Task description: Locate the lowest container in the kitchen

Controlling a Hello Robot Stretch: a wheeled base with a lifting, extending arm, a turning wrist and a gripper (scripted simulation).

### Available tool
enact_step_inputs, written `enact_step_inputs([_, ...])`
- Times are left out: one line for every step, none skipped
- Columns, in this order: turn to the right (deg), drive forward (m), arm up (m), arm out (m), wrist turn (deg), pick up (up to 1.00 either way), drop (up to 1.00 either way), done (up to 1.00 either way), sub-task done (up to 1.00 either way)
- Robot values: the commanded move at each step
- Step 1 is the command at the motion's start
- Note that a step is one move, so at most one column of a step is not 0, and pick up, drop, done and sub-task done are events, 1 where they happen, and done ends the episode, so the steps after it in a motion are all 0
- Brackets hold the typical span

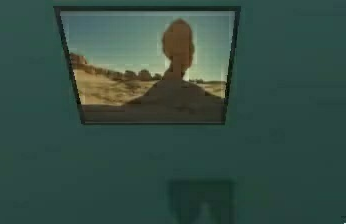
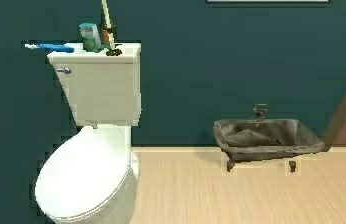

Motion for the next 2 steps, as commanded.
enact_step_inputs([45.0, 0.0, 0.0, 0.0, 0.0, 0.0, 0.0, 0.0, 0.0])
enact_step_inputs([45.0, 0.0, 0.0, 0.0, 0.0, 0.0, 0.0, 0.0, 0.0])
